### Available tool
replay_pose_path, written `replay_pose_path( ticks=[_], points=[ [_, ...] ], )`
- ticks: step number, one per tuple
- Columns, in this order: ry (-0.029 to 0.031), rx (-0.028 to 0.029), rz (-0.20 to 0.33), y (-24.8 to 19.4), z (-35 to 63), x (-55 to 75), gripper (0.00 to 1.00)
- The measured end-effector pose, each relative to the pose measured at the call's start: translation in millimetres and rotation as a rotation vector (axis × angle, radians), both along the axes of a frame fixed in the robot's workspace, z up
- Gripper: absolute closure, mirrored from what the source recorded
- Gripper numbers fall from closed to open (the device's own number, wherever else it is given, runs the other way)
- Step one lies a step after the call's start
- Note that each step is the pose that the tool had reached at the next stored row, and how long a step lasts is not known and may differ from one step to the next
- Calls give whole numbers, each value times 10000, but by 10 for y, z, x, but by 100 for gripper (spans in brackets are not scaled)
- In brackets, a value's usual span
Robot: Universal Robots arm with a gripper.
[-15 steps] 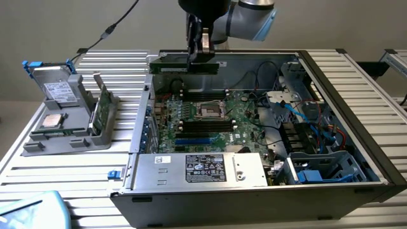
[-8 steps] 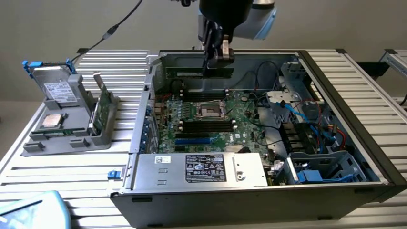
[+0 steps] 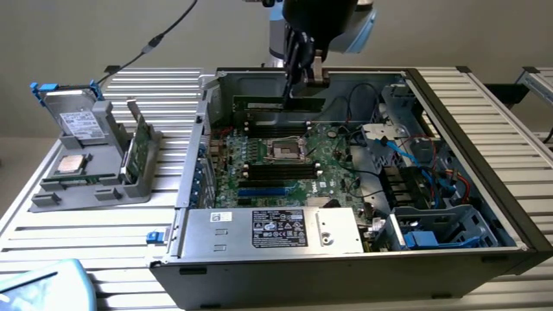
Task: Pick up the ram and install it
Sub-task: 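Pick up the ram and move it above insertion slot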
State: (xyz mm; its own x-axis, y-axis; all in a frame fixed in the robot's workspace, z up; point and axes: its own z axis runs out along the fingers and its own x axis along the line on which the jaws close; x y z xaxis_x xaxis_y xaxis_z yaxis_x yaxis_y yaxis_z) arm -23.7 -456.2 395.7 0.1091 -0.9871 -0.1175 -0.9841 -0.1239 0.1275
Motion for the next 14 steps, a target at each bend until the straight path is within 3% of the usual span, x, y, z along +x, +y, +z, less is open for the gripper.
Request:
replay_pose_path(
  ticks=[2, 9, 11, 14],
  points=[
    [0, -40, -8, 23, -24, 27, 87],
    [-23, -58, -71, 113, -114, 54, 87],
    [-68, -93, -90, 138, -126, 60, 87],
    [-189, -187, -107, 177, -136, 70, 87]
  ],
)
